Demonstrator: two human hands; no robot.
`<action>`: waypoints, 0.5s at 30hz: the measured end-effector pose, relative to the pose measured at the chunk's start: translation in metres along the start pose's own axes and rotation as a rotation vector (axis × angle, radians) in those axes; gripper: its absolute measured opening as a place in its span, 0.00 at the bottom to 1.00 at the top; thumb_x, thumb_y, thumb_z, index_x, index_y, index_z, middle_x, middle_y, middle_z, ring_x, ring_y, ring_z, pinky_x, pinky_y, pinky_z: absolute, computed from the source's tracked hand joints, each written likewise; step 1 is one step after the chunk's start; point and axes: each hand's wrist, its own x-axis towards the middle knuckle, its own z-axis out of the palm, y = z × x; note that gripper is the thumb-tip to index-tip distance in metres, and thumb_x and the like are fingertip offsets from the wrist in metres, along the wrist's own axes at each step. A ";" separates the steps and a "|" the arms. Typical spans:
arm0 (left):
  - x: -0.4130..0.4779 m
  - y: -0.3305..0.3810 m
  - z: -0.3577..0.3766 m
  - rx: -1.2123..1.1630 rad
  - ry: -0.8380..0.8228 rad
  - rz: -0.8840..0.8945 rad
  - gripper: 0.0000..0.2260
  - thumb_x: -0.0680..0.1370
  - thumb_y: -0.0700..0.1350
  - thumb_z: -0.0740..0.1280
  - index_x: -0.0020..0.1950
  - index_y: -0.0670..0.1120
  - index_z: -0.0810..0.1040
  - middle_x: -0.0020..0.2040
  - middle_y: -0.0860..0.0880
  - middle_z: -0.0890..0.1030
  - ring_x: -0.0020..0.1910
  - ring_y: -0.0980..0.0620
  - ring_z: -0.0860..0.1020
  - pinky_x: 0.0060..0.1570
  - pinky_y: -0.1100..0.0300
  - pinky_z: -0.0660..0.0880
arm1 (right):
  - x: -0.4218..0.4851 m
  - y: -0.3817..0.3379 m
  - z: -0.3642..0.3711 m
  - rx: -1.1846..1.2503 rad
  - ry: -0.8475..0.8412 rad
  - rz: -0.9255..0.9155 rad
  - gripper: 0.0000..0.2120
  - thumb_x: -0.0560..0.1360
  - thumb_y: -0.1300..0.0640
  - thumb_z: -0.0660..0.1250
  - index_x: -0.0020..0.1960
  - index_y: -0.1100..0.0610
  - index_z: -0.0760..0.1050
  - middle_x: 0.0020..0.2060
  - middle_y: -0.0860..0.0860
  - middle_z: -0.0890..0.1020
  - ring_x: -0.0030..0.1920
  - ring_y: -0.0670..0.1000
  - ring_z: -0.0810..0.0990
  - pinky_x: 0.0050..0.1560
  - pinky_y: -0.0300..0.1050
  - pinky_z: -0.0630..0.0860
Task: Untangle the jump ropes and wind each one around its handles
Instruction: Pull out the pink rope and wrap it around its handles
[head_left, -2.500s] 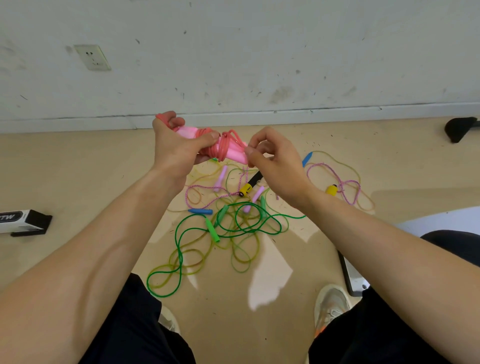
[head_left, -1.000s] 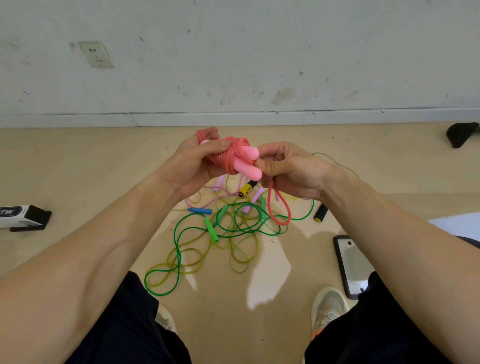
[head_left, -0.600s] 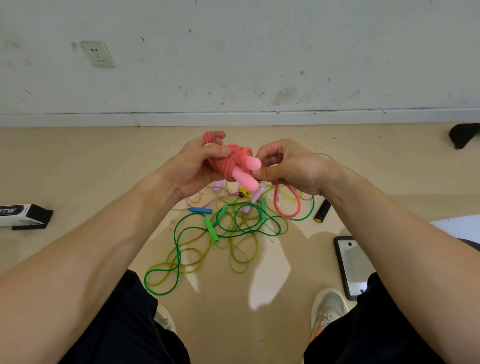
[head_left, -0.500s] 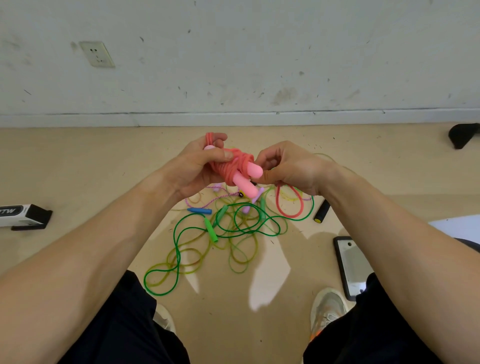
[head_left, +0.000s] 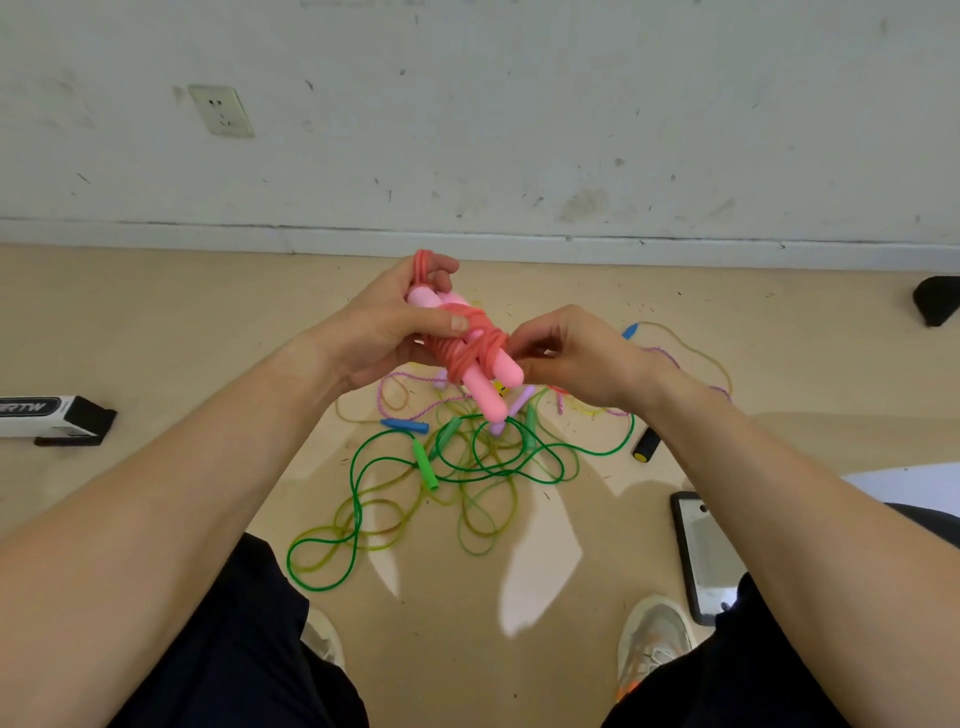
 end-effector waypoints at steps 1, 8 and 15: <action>-0.002 0.001 -0.001 0.022 -0.011 0.000 0.28 0.65 0.34 0.73 0.63 0.48 0.71 0.49 0.55 0.72 0.40 0.57 0.78 0.32 0.58 0.79 | 0.000 0.000 -0.001 -0.027 -0.031 0.004 0.11 0.75 0.62 0.72 0.45 0.46 0.84 0.42 0.52 0.85 0.42 0.48 0.80 0.45 0.59 0.82; -0.010 0.004 -0.001 0.157 -0.089 0.006 0.32 0.63 0.33 0.74 0.65 0.47 0.70 0.52 0.53 0.70 0.44 0.54 0.76 0.32 0.57 0.80 | -0.005 -0.016 -0.005 -0.287 -0.177 -0.013 0.14 0.78 0.65 0.69 0.47 0.46 0.84 0.46 0.47 0.82 0.49 0.46 0.80 0.52 0.49 0.80; -0.015 0.003 0.006 0.326 -0.145 0.055 0.39 0.58 0.41 0.80 0.67 0.48 0.70 0.56 0.51 0.70 0.48 0.56 0.76 0.37 0.58 0.79 | -0.008 -0.026 0.007 -0.882 -0.121 0.007 0.09 0.80 0.46 0.64 0.57 0.42 0.81 0.49 0.48 0.71 0.55 0.53 0.68 0.51 0.46 0.61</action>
